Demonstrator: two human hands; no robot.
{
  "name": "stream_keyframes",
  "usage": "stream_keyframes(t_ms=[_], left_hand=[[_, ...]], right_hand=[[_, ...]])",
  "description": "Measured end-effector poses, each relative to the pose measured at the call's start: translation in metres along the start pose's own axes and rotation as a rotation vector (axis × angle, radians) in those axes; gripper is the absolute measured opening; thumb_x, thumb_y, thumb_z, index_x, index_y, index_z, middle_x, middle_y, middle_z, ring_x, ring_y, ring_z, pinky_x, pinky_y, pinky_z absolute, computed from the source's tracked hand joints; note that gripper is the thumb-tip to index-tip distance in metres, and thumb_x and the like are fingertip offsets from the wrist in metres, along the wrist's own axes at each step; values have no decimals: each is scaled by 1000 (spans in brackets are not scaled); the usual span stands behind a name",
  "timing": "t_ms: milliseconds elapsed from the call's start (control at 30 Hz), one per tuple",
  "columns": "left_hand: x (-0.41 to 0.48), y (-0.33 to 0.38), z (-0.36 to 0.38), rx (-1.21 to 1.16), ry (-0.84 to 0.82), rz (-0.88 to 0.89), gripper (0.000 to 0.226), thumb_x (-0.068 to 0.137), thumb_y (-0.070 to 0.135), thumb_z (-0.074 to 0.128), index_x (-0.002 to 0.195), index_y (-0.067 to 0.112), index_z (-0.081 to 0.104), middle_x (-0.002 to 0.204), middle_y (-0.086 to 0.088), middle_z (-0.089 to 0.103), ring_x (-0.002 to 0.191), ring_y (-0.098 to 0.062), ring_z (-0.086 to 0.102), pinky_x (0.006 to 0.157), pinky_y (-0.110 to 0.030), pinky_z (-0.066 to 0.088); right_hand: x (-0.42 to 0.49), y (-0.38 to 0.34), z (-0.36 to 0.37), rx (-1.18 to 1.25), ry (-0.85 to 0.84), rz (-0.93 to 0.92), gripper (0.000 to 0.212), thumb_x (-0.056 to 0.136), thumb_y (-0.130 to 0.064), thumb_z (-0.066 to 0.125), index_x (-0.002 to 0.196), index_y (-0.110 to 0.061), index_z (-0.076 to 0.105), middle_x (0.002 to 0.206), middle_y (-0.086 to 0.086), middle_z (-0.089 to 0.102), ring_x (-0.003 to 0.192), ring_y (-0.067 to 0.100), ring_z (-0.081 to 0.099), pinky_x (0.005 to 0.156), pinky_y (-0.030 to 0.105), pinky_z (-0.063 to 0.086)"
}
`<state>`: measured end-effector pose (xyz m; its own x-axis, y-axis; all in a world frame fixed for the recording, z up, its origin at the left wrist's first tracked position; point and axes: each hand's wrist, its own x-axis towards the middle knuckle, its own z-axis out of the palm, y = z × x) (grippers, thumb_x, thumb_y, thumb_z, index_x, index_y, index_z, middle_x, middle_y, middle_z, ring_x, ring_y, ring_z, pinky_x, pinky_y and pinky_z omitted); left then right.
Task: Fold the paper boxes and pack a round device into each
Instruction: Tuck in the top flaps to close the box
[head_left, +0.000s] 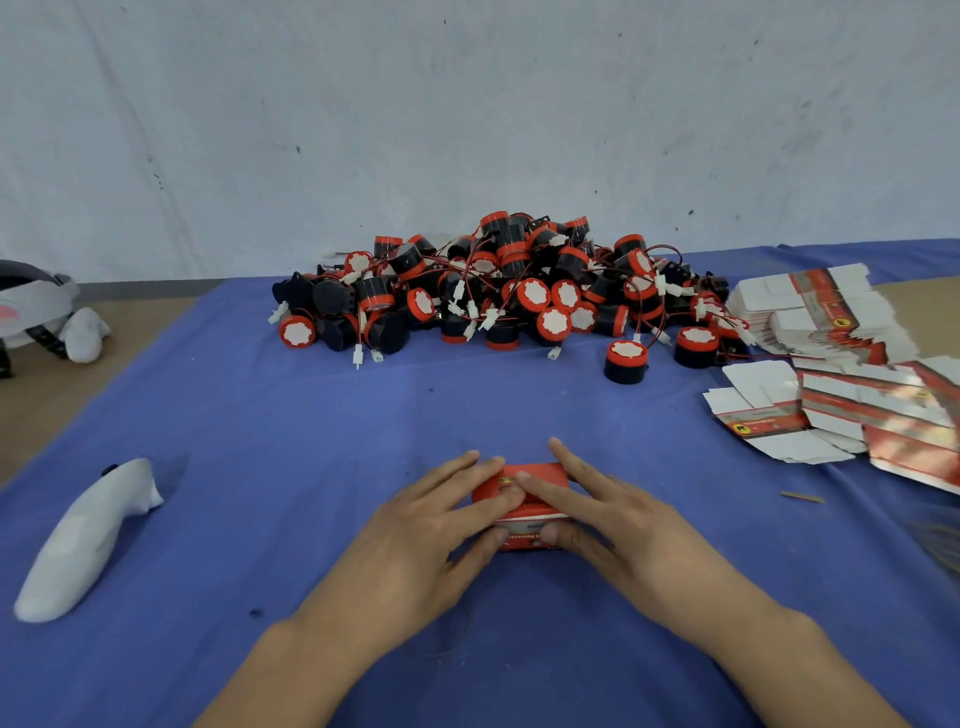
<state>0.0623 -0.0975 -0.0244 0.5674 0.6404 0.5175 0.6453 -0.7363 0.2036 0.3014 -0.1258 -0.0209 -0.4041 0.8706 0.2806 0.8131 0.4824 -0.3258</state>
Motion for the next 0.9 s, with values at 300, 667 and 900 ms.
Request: stream_keyframes(t_ms=[300, 667, 900], left_hand=[[0, 0, 6, 49, 61, 61, 37, 99, 33, 49, 130, 24, 67, 142, 3, 57, 135, -20, 51, 92, -42, 58], [11, 17, 4, -548, 88, -368, 23, 94, 52, 51, 112, 53, 63, 119, 29, 60, 118, -1, 53, 97, -20, 45], [36, 56, 1, -1017, 385, -496, 24, 99, 38, 38, 99, 28, 60, 95, 7, 67, 87, -9, 66, 74, -18, 52]], right_hand=[[-4, -5, 2, -126, 81, -37, 49, 101, -50, 31, 149, -47, 27, 163, 4, 27, 120, 24, 62, 84, 32, 53], [2, -12, -7, 729, 174, 203, 30, 91, -48, 54, 117, -59, 64, 142, -26, 51, 130, -7, 48, 96, 18, 48], [18, -55, 5, 1111, 383, 182, 16, 100, -25, 58, 113, -35, 57, 105, -12, 68, 99, 11, 66, 88, 21, 53]])
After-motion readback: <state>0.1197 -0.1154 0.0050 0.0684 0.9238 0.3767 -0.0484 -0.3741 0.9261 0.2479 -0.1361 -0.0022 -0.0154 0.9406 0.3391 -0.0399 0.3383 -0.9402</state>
